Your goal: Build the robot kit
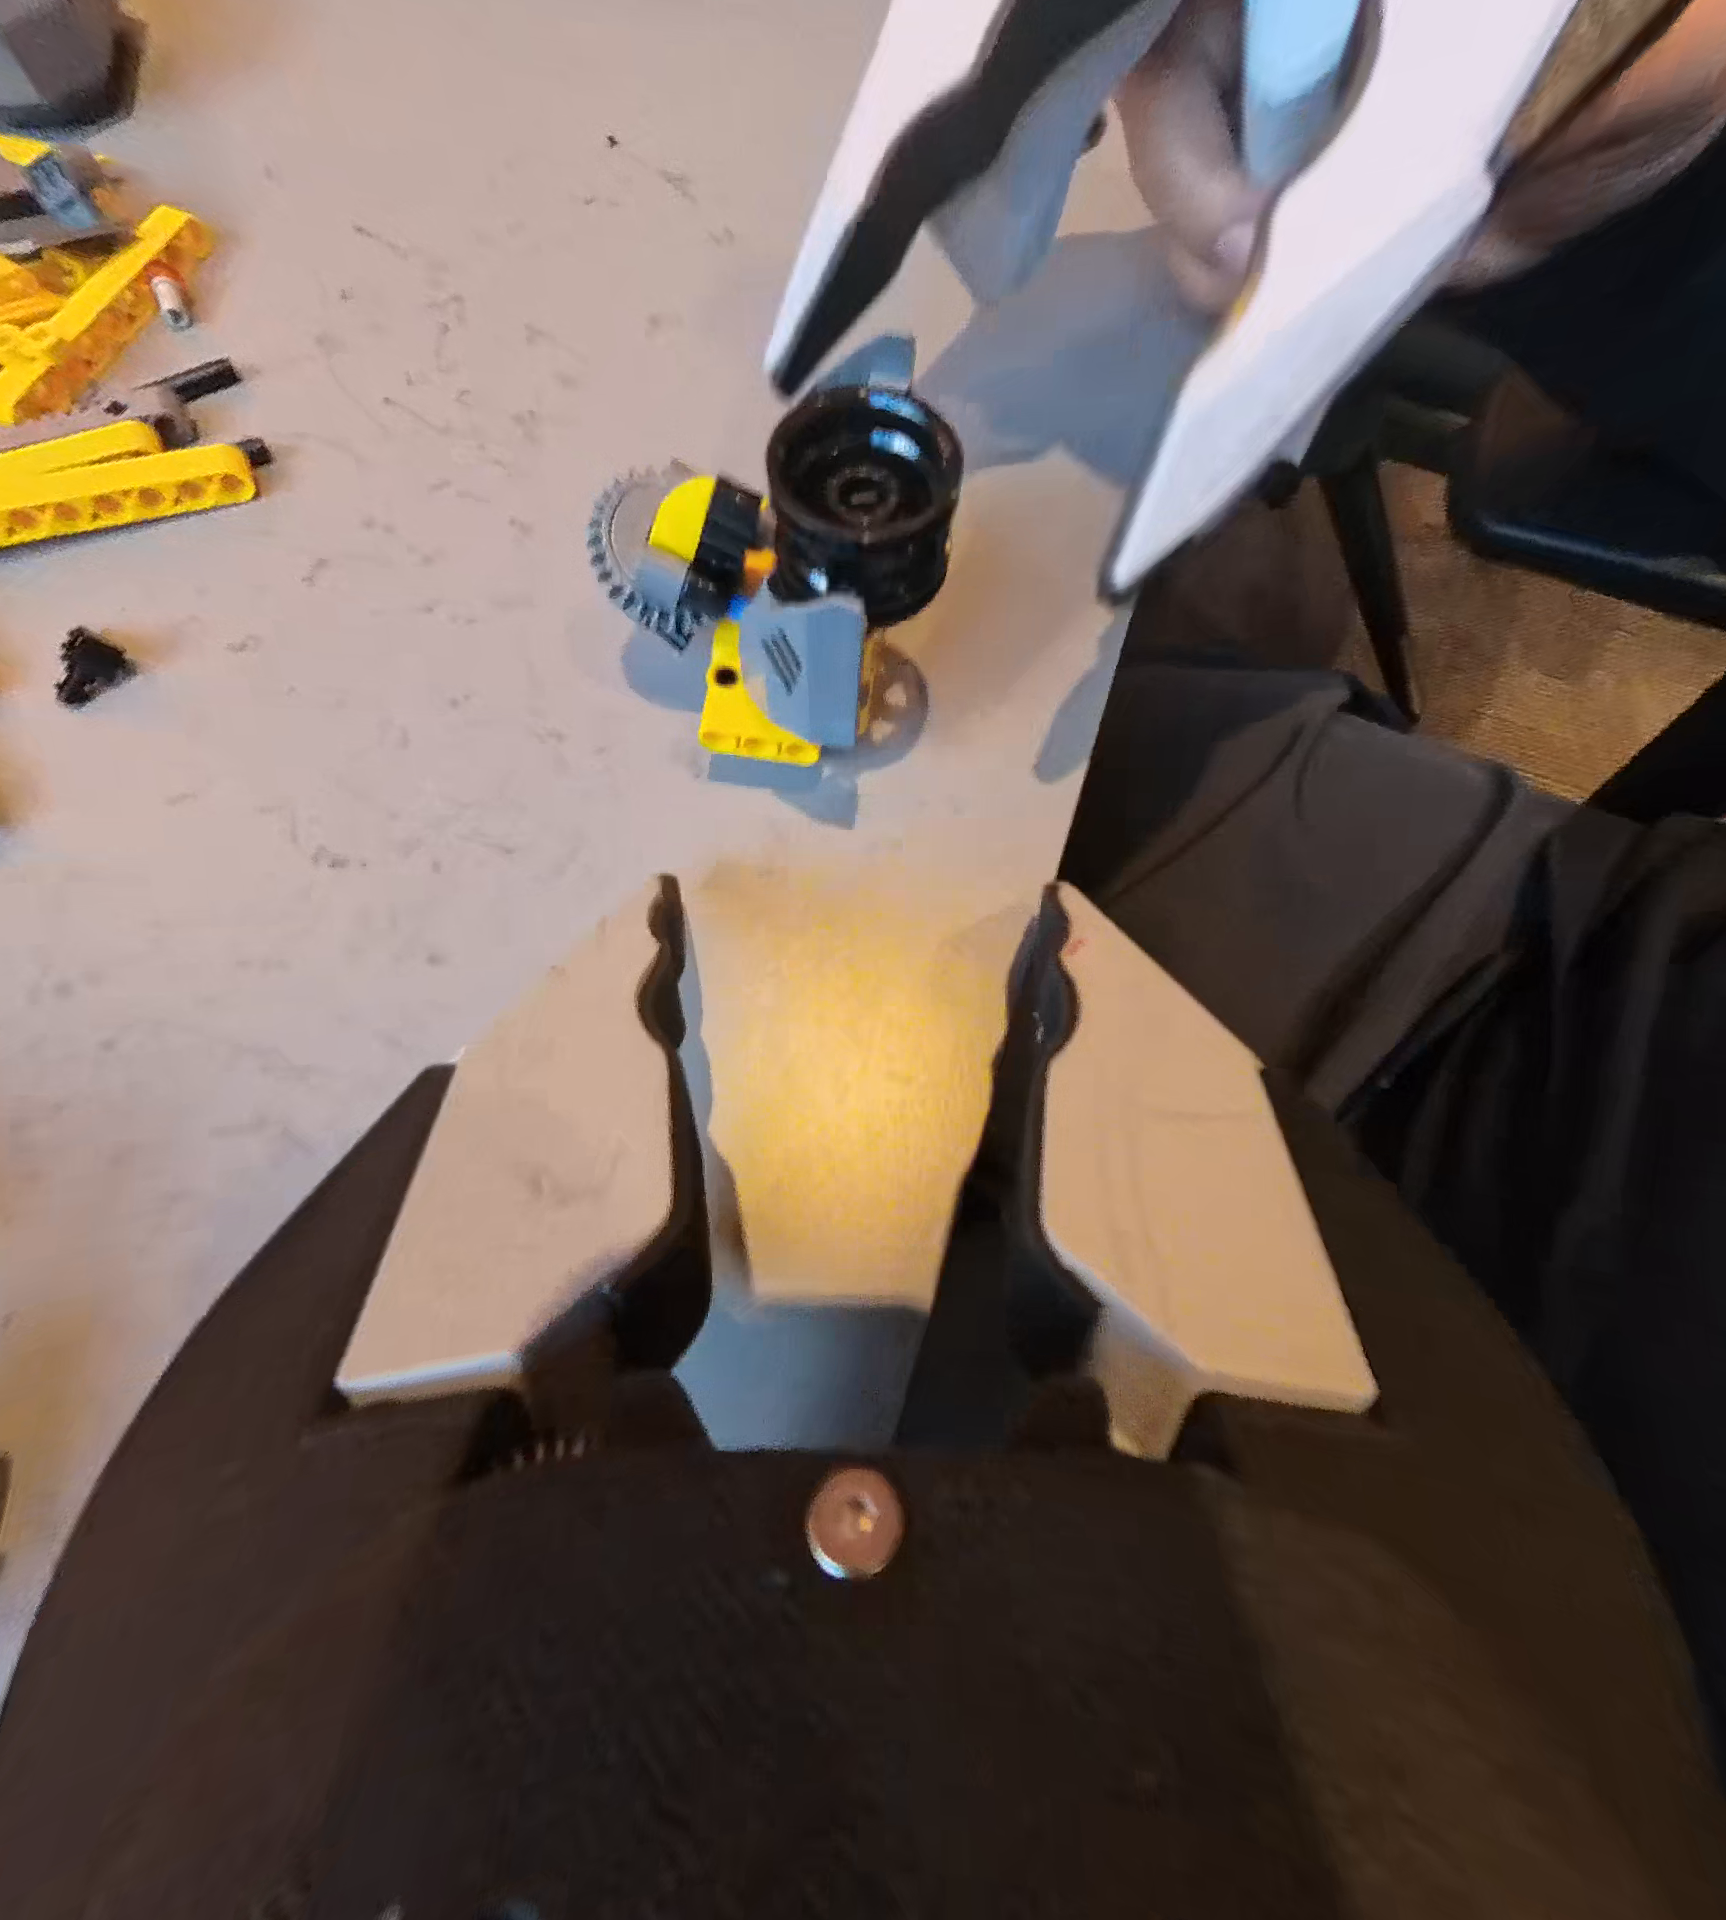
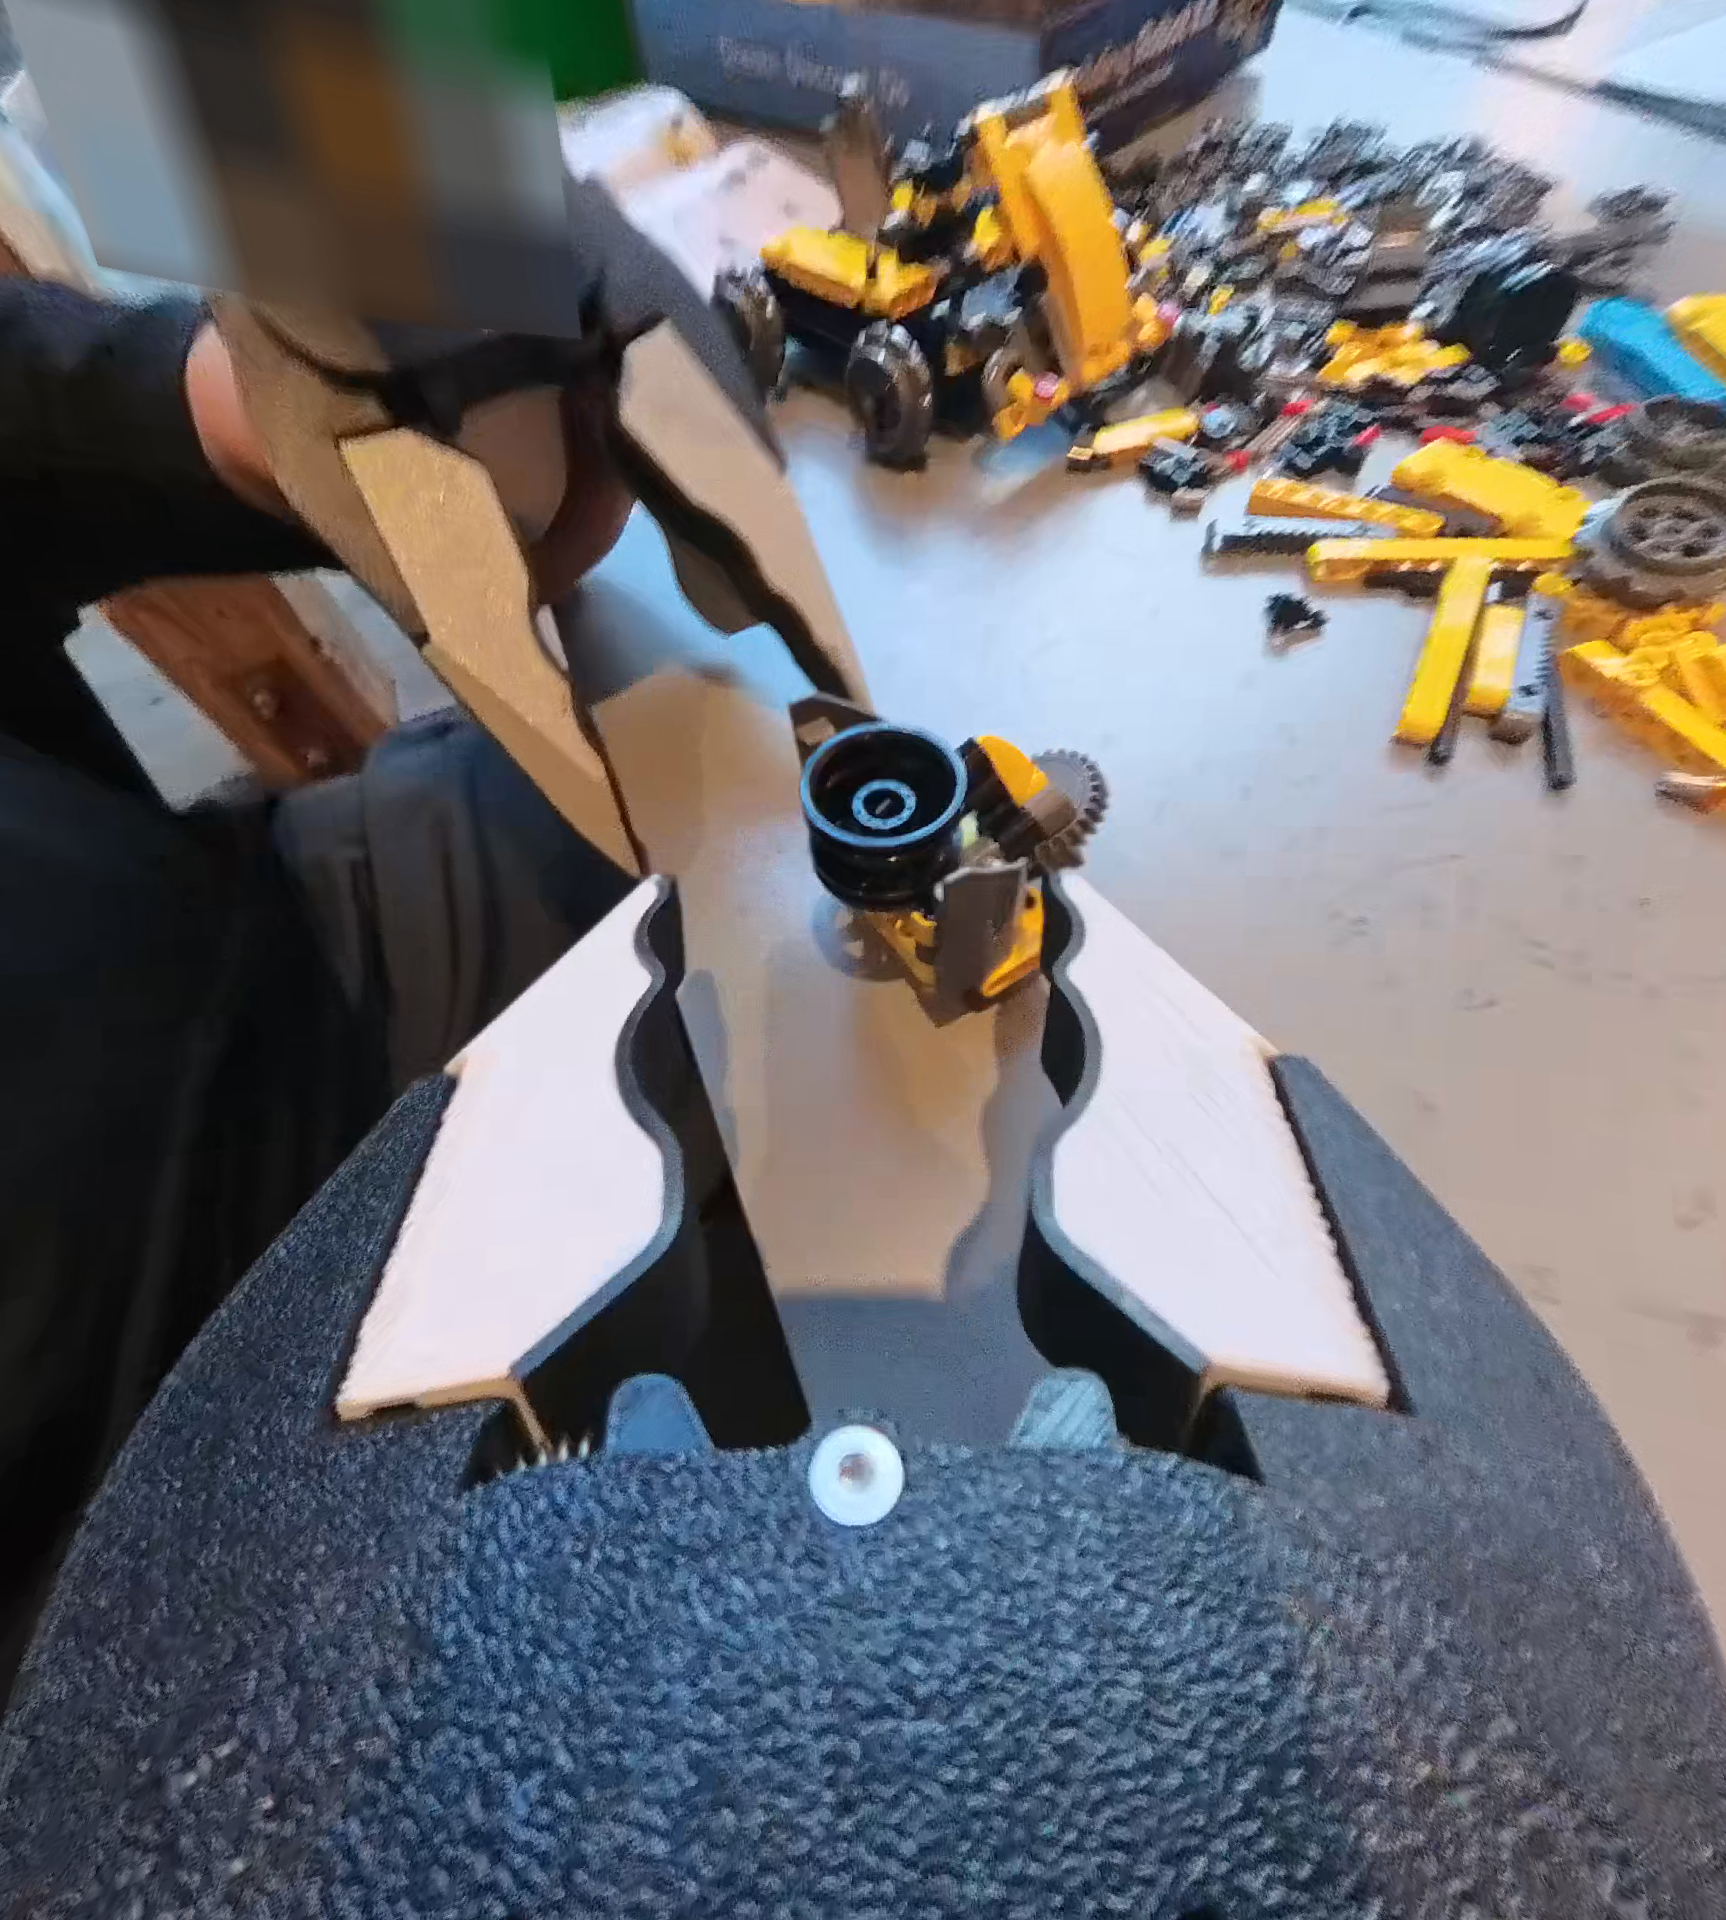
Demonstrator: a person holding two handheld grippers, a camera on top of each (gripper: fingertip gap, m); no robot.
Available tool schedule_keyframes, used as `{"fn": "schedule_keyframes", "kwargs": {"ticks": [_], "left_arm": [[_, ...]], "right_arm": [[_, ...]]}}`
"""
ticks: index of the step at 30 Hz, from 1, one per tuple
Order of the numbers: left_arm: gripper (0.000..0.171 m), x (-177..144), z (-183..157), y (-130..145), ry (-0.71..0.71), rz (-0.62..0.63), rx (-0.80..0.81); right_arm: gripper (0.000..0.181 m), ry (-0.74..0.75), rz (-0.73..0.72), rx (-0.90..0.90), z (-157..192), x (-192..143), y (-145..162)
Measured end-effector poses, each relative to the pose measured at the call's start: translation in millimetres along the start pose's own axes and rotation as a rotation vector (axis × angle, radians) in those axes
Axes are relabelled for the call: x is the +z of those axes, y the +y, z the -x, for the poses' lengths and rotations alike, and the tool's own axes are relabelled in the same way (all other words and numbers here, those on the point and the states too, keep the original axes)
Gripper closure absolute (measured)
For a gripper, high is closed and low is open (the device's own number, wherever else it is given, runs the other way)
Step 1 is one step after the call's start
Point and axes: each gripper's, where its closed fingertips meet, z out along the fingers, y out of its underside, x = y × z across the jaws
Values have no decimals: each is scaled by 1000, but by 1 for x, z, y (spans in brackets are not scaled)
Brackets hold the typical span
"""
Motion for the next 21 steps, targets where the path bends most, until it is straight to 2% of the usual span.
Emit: {"fn": "schedule_keyframes", "kwargs": {"ticks": [2,6,8,10,12,14,16,18,21], "left_arm": [[106,6,0,-11,29,-1,30],[121,17,8,-28,7,15,144],[128,22,8,-33,18,15,186],[148,24,11,-33,1,26,253],[148,24,19,-33,-80,34,375],[148,19,33,-34,-225,57,567],[148,13,42,-37,-365,73,776],[148,10,43,-39,-448,66,953],[148,7,47,-41,-548,42,1095]], "right_arm": [[112,3,78,-27,0,4,9],[117,129,243,-148,-20,2,24],[127,133,268,-210,-22,2,24],[141,122,282,-244,-22,5,23],[147,125,265,-287,-21,9,18],[138,124,273,-314,-21,11,19],[138,113,271,-315,-22,10,22],[138,95,224,-274,-25,5,17],[139,83,110,-208,-33,-2,-5]]}}
